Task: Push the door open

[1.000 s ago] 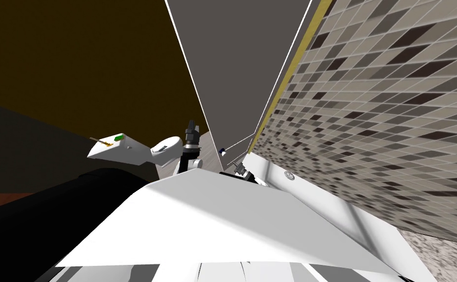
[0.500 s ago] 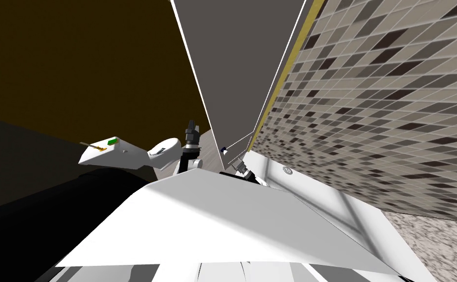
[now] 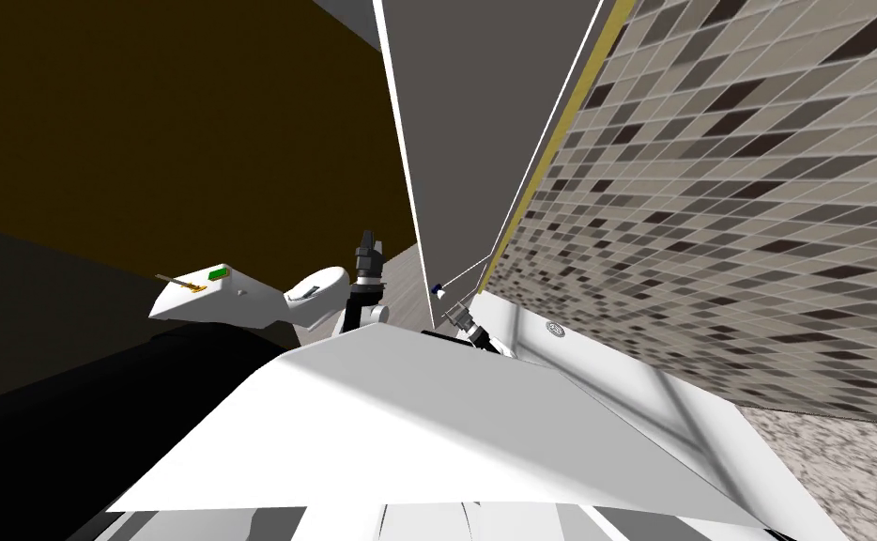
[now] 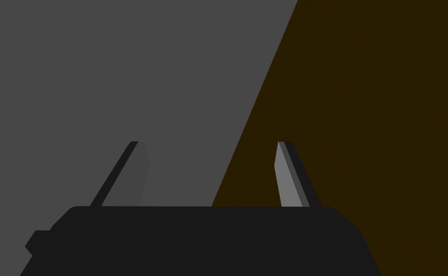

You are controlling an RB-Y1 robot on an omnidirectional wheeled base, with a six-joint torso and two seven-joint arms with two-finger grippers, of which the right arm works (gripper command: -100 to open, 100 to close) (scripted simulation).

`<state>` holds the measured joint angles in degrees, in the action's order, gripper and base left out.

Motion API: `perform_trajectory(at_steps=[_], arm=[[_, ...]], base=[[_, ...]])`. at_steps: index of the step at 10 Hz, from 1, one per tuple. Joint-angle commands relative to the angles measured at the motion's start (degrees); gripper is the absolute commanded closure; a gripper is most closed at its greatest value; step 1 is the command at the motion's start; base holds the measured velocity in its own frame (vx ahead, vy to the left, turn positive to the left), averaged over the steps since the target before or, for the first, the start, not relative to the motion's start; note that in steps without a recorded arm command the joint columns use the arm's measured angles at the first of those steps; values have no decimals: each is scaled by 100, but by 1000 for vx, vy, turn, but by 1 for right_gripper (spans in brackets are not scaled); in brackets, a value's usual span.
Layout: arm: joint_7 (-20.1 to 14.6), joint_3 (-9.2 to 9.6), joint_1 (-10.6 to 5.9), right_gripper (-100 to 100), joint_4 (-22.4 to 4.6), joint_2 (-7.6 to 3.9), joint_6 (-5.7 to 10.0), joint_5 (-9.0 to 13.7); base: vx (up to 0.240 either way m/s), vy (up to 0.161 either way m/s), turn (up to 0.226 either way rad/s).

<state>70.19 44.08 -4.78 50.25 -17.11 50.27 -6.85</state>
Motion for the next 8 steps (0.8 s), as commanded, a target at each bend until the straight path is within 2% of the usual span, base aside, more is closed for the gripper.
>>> perform_trajectory(at_steps=[1, 5, 6, 7, 8], arm=[[17, -26, -29, -100, -34, 49, -35, -3], [51, -76, -74, -100, -84, 134, -99, -10], [44, -68, -72, -100, -86, 123, -81, -9], [44, -68, -72, 100, -86, 123, -81, -9], [44, -68, -72, 100, -86, 123, -81, -9]], base=[[150, 127, 31], [127, 131, 23], [46, 60, 0], [-7, -6, -1], [-23, -23, 3]])
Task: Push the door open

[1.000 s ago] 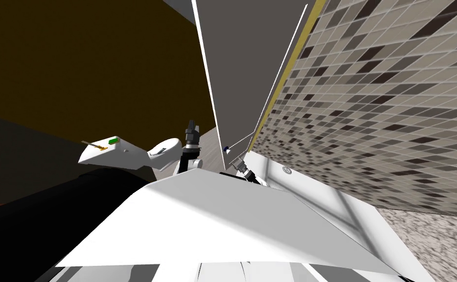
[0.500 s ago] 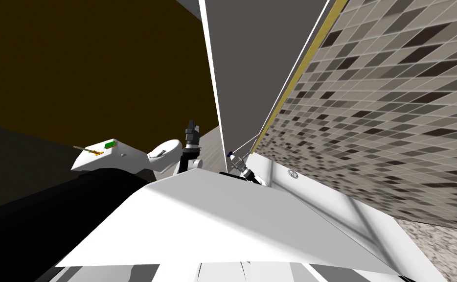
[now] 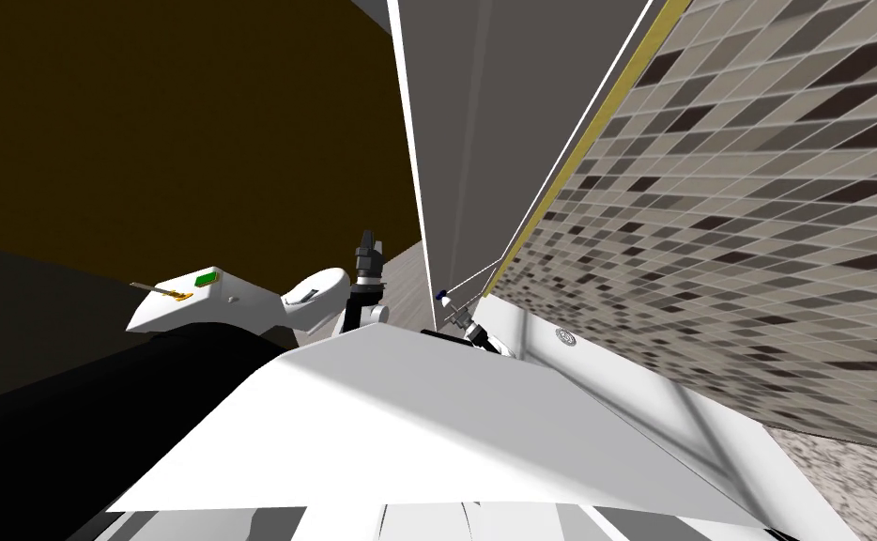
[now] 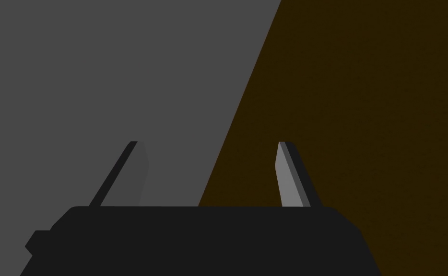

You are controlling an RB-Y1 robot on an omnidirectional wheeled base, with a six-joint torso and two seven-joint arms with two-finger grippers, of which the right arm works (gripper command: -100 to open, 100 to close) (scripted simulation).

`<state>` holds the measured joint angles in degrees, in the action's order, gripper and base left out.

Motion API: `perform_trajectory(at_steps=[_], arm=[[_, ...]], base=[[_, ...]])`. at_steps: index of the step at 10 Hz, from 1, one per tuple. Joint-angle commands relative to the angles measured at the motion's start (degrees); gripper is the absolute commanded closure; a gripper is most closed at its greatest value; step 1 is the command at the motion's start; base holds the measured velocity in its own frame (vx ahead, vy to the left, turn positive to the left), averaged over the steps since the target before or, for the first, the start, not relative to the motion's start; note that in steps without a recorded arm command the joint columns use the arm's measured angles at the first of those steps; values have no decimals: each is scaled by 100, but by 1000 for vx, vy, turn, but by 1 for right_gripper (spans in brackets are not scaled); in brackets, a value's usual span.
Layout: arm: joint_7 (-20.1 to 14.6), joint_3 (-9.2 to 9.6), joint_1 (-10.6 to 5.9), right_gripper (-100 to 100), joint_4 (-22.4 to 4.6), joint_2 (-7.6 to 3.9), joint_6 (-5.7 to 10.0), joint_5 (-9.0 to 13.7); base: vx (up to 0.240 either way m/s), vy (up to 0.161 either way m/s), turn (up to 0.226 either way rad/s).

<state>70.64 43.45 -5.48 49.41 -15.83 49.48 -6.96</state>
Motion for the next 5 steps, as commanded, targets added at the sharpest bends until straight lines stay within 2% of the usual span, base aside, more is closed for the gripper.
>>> perform_trajectory(at_steps=[1, 4, 5], arm=[[0, -6, -2, 100, -1, -5, -2, 2], [0, -6, -2, 100, -1, -5, -2, 2], [-1, -51, 30, -100, 16, -36, 8, 33]], base=[[-17, -22, -2], [-4, -7, 0], [-93, -46, -113]])
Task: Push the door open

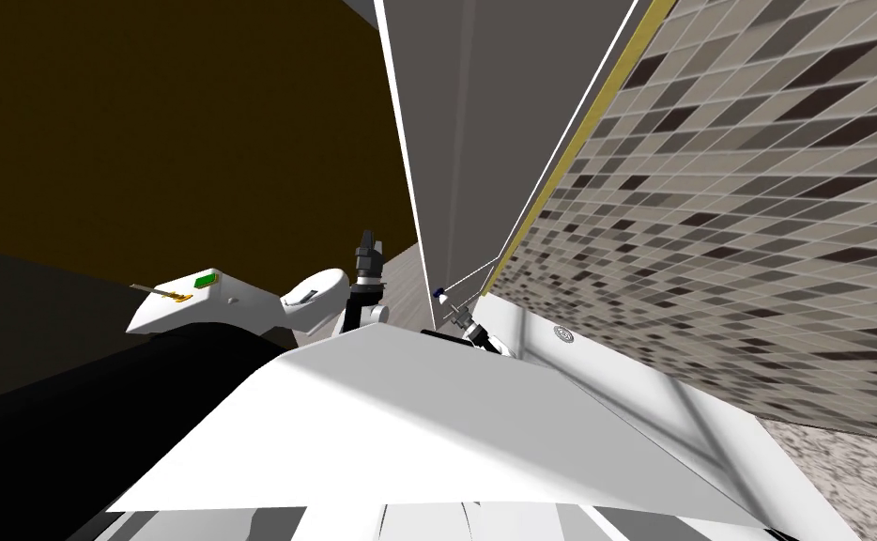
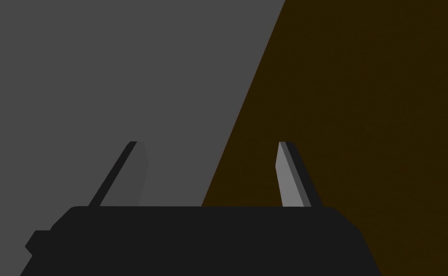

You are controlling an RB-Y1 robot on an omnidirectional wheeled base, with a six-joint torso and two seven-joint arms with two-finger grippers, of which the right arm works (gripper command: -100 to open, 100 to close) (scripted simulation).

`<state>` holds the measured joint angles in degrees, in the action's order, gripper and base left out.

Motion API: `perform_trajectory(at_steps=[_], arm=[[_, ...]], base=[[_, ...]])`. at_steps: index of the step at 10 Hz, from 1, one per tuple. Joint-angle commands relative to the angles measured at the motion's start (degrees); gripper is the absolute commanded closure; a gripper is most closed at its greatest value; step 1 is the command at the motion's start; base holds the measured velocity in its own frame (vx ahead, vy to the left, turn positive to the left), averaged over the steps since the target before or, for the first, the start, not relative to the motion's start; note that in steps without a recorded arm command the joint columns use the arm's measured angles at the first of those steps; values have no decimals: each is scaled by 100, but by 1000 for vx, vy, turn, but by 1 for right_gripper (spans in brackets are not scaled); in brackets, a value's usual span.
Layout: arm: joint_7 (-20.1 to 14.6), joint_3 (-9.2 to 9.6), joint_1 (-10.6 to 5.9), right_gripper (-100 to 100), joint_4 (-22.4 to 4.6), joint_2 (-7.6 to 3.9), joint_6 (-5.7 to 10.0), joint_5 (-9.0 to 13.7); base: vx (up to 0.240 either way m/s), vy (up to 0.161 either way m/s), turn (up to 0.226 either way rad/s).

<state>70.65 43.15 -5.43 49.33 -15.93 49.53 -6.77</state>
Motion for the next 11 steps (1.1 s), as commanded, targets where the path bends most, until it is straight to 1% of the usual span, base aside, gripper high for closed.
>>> perform_trajectory(at_steps=[1, 3, 4, 5, 6, 9, 11], arm=[[-3, -30, 32, -100, 27, -33, 5, 21], [-3, -79, 65, -100, 47, -67, 17, 54], [-3, -65, 58, -100, 37, -60, 19, 45], [32, -84, 61, -100, 12, -22, 18, 50], [44, -89, 61, -100, 4, -7, 16, 51], [110, -119, 58, -100, -37, 72, 6, 57], [154, -139, 56, -100, -65, 125, 0, 60]], base=[[-192, -85, -100], [-191, -107, -84], [-74, -58, -6], [31, 84, 33], [130, 145, 16], [171, 167, 21], [155, 135, 28]])
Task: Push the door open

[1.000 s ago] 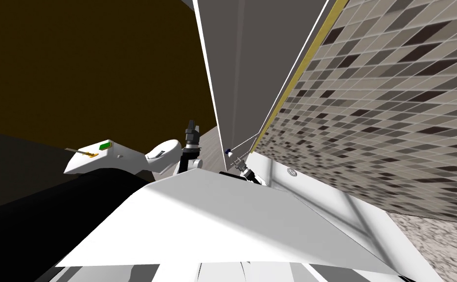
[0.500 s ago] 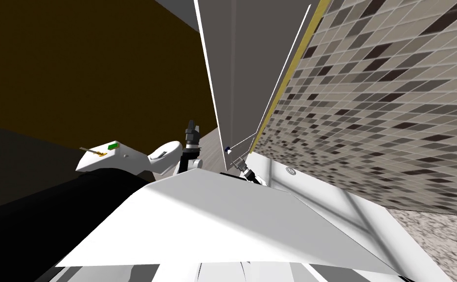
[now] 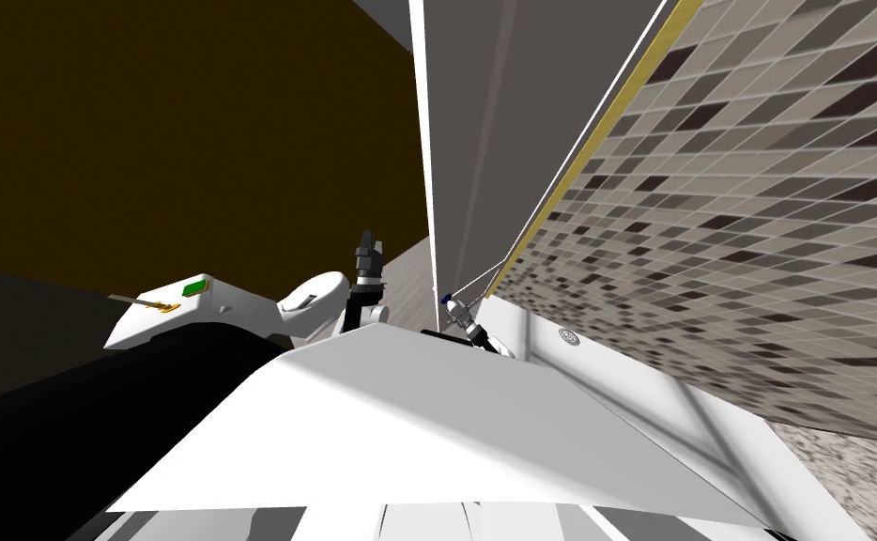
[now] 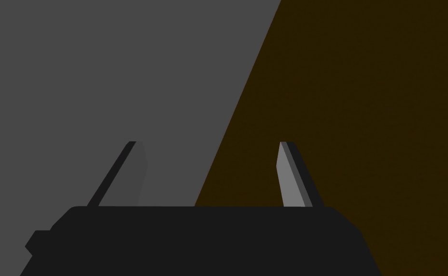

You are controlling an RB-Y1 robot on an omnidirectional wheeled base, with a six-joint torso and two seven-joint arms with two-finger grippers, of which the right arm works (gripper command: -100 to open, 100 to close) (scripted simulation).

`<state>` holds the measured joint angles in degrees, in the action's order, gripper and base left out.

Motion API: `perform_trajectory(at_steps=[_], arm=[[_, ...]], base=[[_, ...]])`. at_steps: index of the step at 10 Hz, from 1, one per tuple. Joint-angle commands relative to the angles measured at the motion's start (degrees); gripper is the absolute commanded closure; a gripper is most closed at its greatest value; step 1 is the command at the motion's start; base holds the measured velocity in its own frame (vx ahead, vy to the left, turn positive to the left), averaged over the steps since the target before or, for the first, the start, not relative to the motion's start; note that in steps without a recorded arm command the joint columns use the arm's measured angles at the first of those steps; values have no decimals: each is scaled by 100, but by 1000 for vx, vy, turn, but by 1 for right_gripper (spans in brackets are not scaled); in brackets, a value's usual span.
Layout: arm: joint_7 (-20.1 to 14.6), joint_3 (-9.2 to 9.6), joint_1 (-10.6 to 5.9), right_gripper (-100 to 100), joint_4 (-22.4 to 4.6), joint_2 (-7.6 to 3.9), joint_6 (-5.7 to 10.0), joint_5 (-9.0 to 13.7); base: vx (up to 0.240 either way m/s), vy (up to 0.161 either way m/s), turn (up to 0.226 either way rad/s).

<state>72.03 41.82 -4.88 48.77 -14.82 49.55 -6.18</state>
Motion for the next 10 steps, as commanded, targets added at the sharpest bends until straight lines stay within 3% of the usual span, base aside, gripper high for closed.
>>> perform_trajectory(at_steps=[1, 2, 7, 10], arm=[[0, 0, 0, -100, 0, 0, 0, 0], [0, 0, 0, 100, 0, 0, 0, 0], [0, 0, 0, 100, 0, 0, 0, 0], [-360, 46, 1, 100, -29, 14, -20, 66]], base=[[53, 58, 26], [-7, -3, -9], [-11, -11, -1], [12, 16, -17]])
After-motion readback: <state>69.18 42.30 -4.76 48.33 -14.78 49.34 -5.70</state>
